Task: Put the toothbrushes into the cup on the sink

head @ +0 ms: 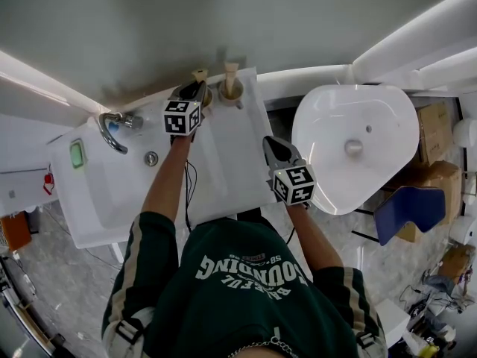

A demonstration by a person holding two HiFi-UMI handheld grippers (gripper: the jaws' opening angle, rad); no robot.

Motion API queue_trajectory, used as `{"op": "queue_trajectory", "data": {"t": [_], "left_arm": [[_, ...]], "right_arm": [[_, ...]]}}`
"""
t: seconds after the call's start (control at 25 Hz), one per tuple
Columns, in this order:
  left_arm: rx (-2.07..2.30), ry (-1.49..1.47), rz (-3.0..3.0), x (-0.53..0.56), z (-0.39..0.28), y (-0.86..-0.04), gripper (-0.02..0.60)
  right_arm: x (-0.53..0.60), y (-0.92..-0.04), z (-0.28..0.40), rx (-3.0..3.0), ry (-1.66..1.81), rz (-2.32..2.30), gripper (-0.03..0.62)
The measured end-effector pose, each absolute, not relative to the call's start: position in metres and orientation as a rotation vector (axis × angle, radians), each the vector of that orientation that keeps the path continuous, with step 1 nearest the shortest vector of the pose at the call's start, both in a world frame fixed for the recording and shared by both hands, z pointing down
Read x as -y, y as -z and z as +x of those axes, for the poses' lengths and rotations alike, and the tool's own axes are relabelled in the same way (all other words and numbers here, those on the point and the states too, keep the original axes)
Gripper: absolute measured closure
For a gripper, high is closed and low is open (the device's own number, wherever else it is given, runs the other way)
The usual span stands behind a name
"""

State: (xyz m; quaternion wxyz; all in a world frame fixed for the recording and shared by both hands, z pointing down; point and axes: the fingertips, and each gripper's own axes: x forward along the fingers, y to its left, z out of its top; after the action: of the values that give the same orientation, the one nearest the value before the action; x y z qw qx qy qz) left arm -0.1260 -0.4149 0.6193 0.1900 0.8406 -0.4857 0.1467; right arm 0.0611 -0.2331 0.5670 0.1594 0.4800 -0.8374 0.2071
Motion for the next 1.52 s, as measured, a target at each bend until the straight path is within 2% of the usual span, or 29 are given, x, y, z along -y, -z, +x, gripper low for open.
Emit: {"op": "queue_trajectory", "data": {"t": [0.72, 1.0, 1.12, 1.52], "left_arm": [[1.423, -0.428, 2.359, 0.387, -0.142, -0.592, 0.482], [1.458, -0.446, 2.400, 0.346, -0.153, -0.566, 0.497], [1.482, -0.421, 2.393, 0.324, -0.159, -0.553, 0.529], [1.571, -0.372, 2.375, 0.258, -0.172, -0.526, 0.529]], "right_arm": [[0.227, -0.549, 0.053, 2.450, -0.539, 1.348, 0.589], [0.233, -0.535, 0.037, 2.515, -0.487, 1.308, 0.589], [0.236, -0.524, 0.025, 2.563, -0.453, 1.268, 0.589], [0.248, -0.493, -0.021, 2.710, -0.346, 1.105, 0.589]]}}
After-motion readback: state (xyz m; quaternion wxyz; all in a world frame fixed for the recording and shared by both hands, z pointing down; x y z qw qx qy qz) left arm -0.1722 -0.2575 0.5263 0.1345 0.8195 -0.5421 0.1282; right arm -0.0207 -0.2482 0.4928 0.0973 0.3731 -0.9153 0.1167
